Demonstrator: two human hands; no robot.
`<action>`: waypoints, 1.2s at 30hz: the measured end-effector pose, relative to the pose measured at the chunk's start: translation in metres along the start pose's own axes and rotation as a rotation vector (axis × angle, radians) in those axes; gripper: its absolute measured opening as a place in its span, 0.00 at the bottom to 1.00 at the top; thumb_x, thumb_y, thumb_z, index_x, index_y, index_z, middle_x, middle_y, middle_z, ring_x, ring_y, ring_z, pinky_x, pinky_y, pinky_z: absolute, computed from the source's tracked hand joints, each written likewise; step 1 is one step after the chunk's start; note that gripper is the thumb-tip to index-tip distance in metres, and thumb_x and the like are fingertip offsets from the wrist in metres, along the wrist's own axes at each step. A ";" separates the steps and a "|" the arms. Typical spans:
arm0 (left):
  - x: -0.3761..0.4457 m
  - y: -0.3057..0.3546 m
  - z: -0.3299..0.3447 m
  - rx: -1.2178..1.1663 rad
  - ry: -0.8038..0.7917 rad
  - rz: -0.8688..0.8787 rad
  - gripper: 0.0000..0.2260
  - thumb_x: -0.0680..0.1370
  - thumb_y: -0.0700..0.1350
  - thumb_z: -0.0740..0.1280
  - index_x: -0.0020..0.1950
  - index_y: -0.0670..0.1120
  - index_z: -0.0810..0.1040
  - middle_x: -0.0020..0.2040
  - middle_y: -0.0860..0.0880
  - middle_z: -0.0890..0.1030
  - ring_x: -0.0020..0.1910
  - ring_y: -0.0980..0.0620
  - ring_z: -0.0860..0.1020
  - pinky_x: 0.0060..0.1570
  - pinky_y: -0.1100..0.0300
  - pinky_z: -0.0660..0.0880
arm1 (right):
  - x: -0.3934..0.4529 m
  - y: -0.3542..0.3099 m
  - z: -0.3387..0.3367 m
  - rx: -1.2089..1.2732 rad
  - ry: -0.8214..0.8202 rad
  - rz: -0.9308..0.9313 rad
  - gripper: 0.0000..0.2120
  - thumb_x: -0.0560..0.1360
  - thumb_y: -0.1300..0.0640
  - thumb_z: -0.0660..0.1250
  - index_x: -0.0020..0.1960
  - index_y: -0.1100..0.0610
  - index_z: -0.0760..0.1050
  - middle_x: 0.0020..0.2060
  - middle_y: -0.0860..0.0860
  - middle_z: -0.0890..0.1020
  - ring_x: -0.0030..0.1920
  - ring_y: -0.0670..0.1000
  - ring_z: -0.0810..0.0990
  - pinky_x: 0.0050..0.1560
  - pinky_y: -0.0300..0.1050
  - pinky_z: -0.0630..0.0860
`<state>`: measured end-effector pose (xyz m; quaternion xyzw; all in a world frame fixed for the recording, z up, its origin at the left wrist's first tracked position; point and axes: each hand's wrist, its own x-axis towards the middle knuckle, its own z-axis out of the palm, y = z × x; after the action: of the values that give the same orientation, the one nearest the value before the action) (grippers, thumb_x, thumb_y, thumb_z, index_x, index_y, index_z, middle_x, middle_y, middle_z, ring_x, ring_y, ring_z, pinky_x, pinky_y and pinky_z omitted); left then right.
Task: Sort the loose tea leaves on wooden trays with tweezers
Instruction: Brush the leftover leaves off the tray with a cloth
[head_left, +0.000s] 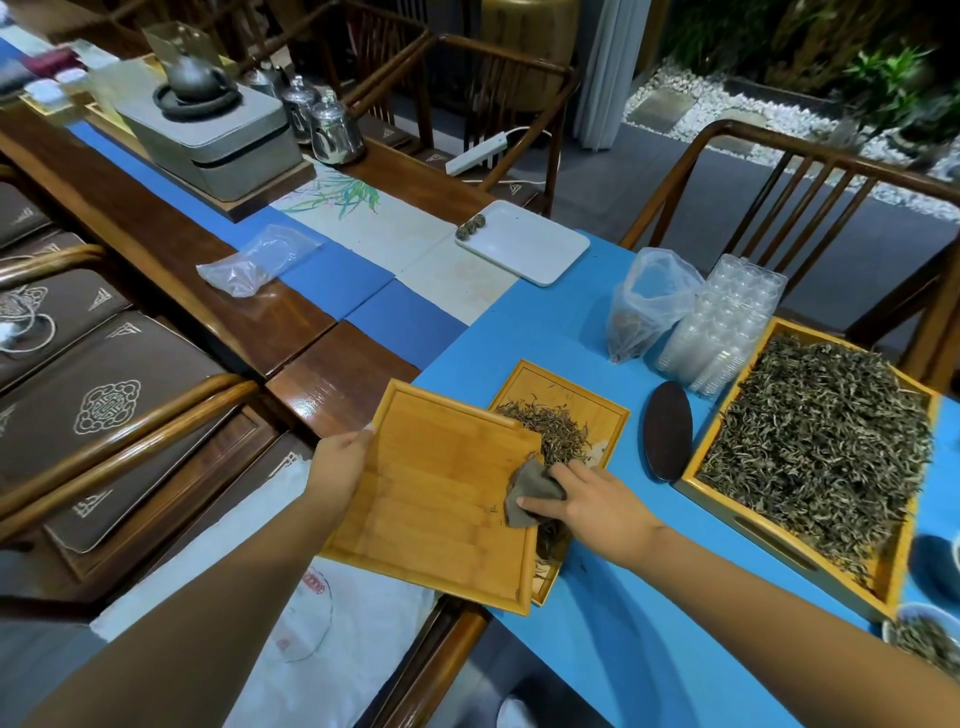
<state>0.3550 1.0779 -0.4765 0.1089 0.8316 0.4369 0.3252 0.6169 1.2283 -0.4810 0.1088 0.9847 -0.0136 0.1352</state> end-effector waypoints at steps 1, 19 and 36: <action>0.000 0.001 -0.001 0.007 -0.003 0.006 0.10 0.79 0.50 0.59 0.42 0.47 0.72 0.40 0.45 0.71 0.40 0.48 0.69 0.40 0.56 0.66 | 0.002 0.002 0.002 0.021 0.001 0.029 0.32 0.77 0.68 0.56 0.75 0.43 0.56 0.64 0.57 0.67 0.61 0.58 0.67 0.55 0.54 0.68; -0.008 0.017 -0.015 0.099 -0.023 0.040 0.15 0.79 0.53 0.60 0.37 0.50 0.78 0.36 0.48 0.80 0.36 0.50 0.78 0.32 0.61 0.69 | 0.023 0.006 0.003 0.376 0.156 0.457 0.27 0.79 0.61 0.57 0.74 0.42 0.59 0.61 0.56 0.68 0.60 0.57 0.66 0.61 0.48 0.66; 0.004 0.015 -0.021 0.169 -0.025 0.023 0.16 0.79 0.54 0.60 0.37 0.45 0.76 0.38 0.42 0.78 0.35 0.47 0.77 0.34 0.61 0.70 | 0.002 -0.052 0.019 0.408 0.023 0.030 0.25 0.81 0.57 0.55 0.74 0.38 0.55 0.61 0.55 0.69 0.57 0.56 0.67 0.57 0.49 0.69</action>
<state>0.3370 1.0750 -0.4573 0.1508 0.8600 0.3677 0.3201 0.6086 1.1769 -0.5002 0.1486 0.9613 -0.2097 0.0994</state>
